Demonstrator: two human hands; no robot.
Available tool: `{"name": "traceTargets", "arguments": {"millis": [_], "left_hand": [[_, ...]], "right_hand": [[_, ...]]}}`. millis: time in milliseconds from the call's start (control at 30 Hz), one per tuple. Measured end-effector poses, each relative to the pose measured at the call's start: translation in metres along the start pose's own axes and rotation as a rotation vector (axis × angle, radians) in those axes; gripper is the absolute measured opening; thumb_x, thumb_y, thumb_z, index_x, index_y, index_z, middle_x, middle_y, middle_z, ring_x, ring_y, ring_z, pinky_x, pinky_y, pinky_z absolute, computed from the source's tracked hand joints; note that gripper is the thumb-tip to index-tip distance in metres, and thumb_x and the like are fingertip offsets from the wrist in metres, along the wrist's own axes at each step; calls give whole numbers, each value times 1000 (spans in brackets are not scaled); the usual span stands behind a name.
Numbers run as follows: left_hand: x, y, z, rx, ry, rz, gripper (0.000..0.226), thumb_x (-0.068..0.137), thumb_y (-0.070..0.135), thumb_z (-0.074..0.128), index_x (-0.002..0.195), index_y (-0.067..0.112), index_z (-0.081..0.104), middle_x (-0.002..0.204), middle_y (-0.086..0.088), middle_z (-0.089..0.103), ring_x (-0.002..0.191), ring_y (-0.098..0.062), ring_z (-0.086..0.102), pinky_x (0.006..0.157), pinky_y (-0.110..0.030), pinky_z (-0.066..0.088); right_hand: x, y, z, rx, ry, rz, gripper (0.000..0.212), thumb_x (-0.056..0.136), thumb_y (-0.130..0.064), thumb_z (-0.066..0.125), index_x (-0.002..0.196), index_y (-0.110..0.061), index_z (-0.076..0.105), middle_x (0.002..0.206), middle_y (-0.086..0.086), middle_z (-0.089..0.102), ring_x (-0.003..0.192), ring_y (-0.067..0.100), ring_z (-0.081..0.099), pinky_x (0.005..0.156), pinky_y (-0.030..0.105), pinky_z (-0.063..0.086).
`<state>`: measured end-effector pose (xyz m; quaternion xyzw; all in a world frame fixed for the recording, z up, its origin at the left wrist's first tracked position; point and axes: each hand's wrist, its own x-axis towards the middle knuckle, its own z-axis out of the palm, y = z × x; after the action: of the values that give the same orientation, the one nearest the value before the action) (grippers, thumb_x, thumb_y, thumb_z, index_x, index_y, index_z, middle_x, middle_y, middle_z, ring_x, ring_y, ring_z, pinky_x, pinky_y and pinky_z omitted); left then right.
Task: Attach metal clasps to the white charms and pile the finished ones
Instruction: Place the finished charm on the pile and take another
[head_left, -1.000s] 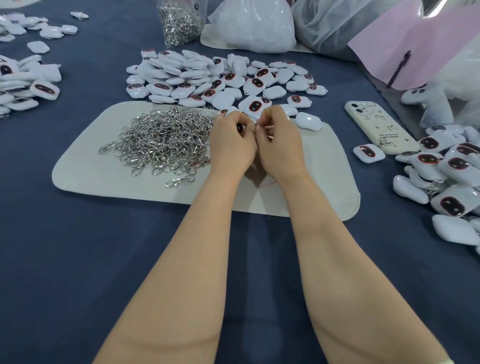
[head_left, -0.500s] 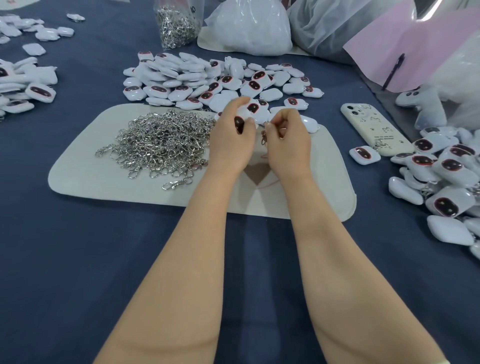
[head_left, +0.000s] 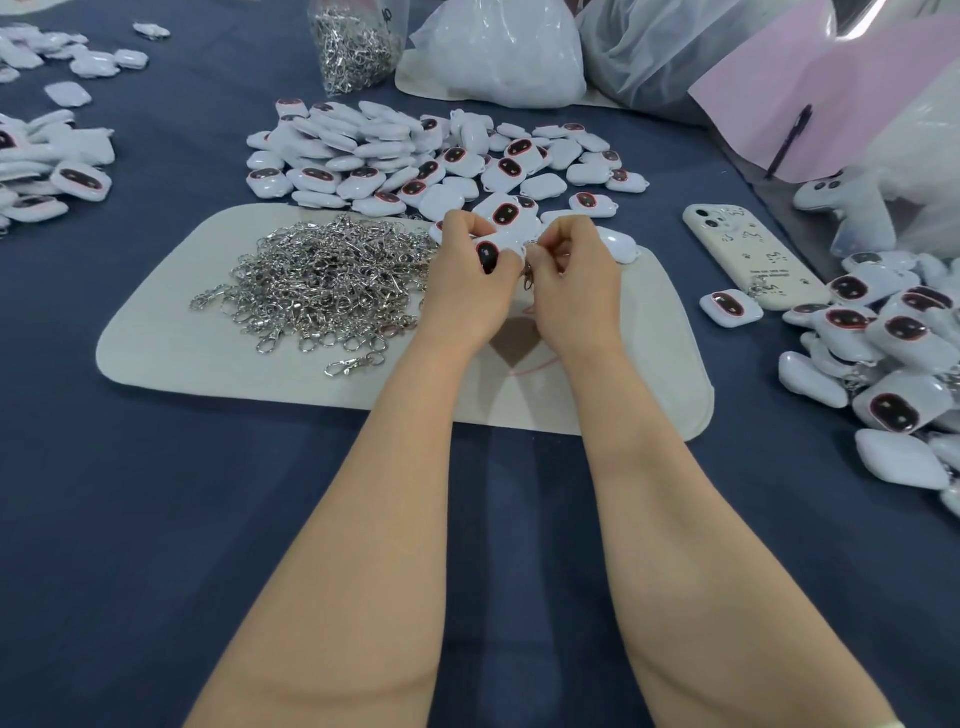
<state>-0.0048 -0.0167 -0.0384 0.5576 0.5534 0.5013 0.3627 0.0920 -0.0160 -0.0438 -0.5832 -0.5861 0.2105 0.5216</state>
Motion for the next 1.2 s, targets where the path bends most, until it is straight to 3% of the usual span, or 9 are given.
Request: {"name": "traceTargets", "arguments": {"millis": [233,600,800,1000,1200], "left_hand": [[-1,2,1,8,7,12,21,88,13,53,103,17,39,91,4,48,83,-18,50,84,-52,51],[-2,2,0,11,17,28,20,87,11,53,102,17,40,89,4,48,83,-20,51,83,-52,51],[-2,0,0,14,20,23,20,88,10,51,102,17,39,85,9,47,80,-18,51,83,-51,52],[1,-3,0,52,33,64,20,89,8,50,101,14,36,81,10,45,68,-7,46,71,-30,43],[-1,-3,-1,64,1,67,20,90,9,49,104,14,35,87,3,49,71,-10,49,69,-27,45]], "right_hand": [[0,-1,0,-27,-3,0,11,91,-2,50,89,-13,48,83,0,56,76,16,52,72,24,43],[1,0,-1,-41,-14,17,11,90,-2,51,89,-13,49,81,-1,56,75,15,52,63,15,37],[0,0,1,-57,-56,17,11,90,-2,49,89,-13,48,81,1,58,75,18,54,67,22,41],[1,2,3,-118,-89,-11,13,91,-2,49,88,-14,47,73,-4,53,72,18,51,62,22,34],[-1,1,3,-175,-118,-31,15,88,2,44,89,-13,48,69,-7,49,73,20,51,63,26,36]]}}
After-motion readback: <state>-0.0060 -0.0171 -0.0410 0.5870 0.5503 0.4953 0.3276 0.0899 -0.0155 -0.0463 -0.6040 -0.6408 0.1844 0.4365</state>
